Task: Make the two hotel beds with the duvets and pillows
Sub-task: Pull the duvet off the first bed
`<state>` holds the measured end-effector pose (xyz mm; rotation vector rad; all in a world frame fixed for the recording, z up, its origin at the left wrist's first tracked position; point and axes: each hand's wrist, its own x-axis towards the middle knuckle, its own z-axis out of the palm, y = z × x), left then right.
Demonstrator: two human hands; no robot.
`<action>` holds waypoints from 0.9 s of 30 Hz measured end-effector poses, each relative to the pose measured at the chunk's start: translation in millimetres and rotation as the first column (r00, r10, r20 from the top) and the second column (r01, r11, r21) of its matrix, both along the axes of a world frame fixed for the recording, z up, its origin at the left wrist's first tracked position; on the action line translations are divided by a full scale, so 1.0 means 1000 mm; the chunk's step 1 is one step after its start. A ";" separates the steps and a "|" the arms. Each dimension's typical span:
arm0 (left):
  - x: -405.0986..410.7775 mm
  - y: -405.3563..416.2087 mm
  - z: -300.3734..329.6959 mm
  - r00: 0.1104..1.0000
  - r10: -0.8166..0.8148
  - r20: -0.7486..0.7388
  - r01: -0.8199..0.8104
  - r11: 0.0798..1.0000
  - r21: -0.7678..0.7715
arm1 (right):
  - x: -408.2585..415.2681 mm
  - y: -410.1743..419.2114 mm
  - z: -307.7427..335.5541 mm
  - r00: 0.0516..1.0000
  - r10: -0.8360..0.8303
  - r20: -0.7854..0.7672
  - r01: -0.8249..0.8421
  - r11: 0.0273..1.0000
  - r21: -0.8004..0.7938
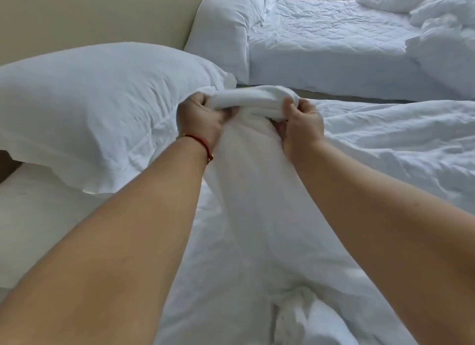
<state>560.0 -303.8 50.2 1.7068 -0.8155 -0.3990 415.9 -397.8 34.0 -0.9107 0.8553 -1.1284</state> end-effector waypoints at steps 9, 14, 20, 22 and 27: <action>-0.023 0.051 -0.117 0.933 -0.088 -0.350 0.187 0.947 0.260 | -0.049 0.030 -0.069 0.267 -0.065 -0.962 -0.481 0.856 -0.191; -0.119 0.106 -0.219 0.852 0.074 -0.518 0.321 0.707 0.630 | -0.092 0.077 -0.141 -0.285 0.149 -0.947 -0.417 0.870 0.262; -0.142 0.111 -0.208 0.862 0.165 -0.480 0.169 0.798 0.578 | -0.098 0.057 -0.134 0.152 0.193 -0.969 -0.383 0.916 0.122; -0.099 0.105 -0.185 0.882 0.205 -0.423 0.041 0.863 0.504 | -0.093 0.034 -0.108 0.282 0.022 -0.959 -0.253 0.966 -0.052; 0.000 0.099 -0.124 0.922 0.137 -0.362 -0.001 0.936 0.351 | -0.088 0.000 -0.060 0.429 -0.121 -0.895 -0.137 0.971 -0.197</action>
